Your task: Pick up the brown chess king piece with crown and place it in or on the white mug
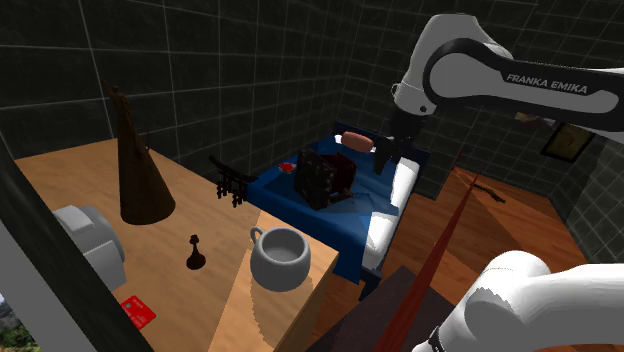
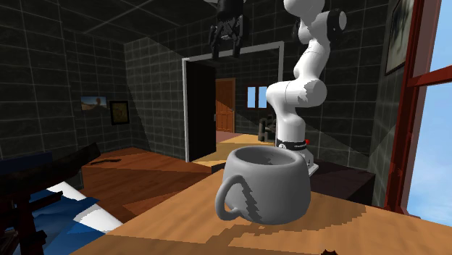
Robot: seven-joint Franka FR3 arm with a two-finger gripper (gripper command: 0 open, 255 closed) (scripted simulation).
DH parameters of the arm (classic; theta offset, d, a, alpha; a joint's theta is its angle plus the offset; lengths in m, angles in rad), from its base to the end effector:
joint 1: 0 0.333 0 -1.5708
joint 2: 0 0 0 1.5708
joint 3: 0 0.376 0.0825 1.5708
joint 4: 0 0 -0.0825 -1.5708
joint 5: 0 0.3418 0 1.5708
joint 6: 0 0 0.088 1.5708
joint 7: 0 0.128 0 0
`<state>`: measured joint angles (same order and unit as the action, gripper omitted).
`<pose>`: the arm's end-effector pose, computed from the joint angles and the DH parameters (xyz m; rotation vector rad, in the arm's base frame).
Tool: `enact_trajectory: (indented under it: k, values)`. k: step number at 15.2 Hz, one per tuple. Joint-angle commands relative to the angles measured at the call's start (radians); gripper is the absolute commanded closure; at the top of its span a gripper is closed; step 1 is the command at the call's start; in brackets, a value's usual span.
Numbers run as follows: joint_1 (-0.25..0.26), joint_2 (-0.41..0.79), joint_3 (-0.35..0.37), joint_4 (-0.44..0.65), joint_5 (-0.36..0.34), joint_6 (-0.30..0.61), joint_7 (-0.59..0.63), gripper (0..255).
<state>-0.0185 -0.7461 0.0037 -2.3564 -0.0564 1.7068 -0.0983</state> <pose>0.2500 -0.0097 0.6153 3.0712 0.1346 0.1430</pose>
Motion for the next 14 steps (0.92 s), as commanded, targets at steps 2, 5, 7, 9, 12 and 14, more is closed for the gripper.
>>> enact_trajectory:
  k: [2,5,7,9,12,14]
  values:
    - [0.008,0.017,0.014,-0.004,0.01,0.021,0.014,0]
    - [0.031,0.074,0.057,-0.01,0.036,0.086,0.054,0]
    - [0.046,0.116,0.086,-0.009,0.051,0.128,0.081,0]
    - [0.06,0.162,0.114,-0.003,0.063,0.17,0.108,0]
    - [0.079,0.237,0.157,0.014,0.077,0.231,0.148,0]
    - [0.09,0.291,0.185,0.031,0.082,0.27,0.175,0]
